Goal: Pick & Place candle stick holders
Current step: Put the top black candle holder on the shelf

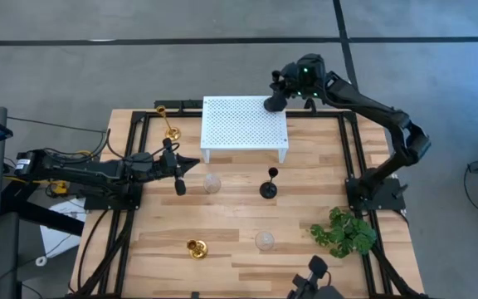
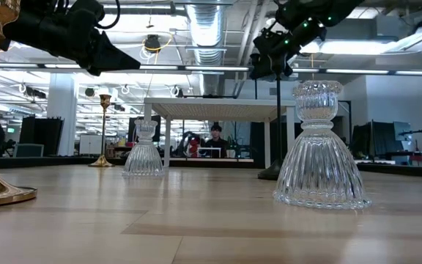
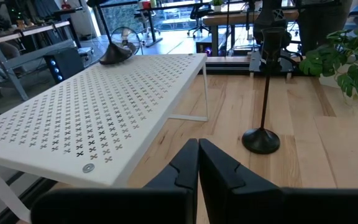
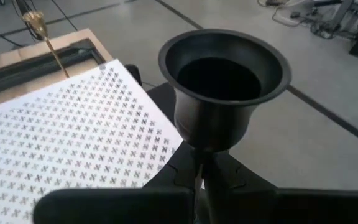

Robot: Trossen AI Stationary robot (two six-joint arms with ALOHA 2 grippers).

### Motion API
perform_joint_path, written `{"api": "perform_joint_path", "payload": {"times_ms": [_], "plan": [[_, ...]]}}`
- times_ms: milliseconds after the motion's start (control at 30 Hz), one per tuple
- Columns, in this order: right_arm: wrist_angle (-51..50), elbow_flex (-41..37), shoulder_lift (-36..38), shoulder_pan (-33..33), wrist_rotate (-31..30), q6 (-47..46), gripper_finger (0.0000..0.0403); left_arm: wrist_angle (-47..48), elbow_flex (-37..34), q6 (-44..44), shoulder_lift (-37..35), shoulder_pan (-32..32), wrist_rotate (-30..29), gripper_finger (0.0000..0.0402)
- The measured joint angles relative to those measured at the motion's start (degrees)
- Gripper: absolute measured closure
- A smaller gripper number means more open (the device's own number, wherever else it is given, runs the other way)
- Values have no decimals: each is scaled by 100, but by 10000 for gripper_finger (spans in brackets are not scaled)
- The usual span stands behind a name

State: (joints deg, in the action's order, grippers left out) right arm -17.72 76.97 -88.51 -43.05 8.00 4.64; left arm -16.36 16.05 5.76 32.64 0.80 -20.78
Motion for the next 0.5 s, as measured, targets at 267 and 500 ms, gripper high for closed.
{"api": "perform_joint_path", "payload": {"times_ms": [267, 500], "plan": [[-4, 0, 7, -28, 0, -2, 403, 2, 0, 0, 0, -2, 0, 390], [-9, 0, 7, -31, -3, -20, 403, 0, 0, 0, 0, 0, 0, 390]]}}
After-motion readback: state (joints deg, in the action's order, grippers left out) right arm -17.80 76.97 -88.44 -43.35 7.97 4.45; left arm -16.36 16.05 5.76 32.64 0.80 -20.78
